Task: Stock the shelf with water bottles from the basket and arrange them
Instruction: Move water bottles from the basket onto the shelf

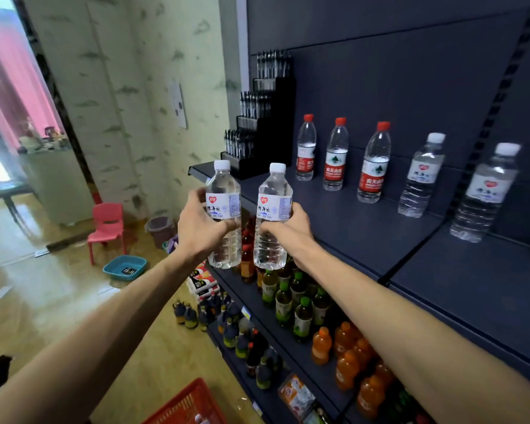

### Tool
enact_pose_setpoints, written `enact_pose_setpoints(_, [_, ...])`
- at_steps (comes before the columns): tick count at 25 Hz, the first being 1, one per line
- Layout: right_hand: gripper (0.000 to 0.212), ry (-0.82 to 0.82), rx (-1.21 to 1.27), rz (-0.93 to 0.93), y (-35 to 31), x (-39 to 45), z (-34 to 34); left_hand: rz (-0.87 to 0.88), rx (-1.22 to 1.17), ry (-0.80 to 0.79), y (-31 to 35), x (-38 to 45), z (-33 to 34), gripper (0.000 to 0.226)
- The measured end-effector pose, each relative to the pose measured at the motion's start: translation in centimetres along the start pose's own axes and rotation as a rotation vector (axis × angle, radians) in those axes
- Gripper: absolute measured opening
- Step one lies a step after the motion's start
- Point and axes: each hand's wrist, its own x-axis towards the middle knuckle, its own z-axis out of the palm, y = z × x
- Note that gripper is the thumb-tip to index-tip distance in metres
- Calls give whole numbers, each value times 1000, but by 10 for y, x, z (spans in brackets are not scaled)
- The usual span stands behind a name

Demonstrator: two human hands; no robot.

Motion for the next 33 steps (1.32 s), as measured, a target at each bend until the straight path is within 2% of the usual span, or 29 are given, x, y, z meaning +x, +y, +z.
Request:
enact_pose_setpoints(8, [60, 219, 32, -63, -31, 10, -97, 127, -139, -93, 65, 22, 54, 88])
enact_pose_setpoints(13, [63, 328, 17, -55, -23, 0, -163, 169, -211, -166, 101, 16, 104, 89])
enact_pose_setpoints(18, [57, 461, -63, -2, -1, -25, -233, 200, -303, -283, 120, -4, 159, 91])
enact_pose_setpoints(21, [57, 475, -4, 40, 3, -37, -267, 220, -324, -343, 132, -14, 185, 92])
enact_pose_setpoints(26, [62, 368, -116, 84, 5, -55, -322, 244, -349, -413, 151, -21, 219, 93])
enact_pose_setpoints(28, [67, 394, -175, 93, 10, -64, -340, 240, -341, -433, 156, -25, 232, 96])
enact_pose_setpoints(30, [75, 477, -214, 64, 16, -71, -345, 239, -333, -450, 162, -32, 242, 98])
enact_pose_setpoints(33, [83, 690, -298, -12, 27, -73, -337, 257, -333, -493, 177, -46, 261, 95])
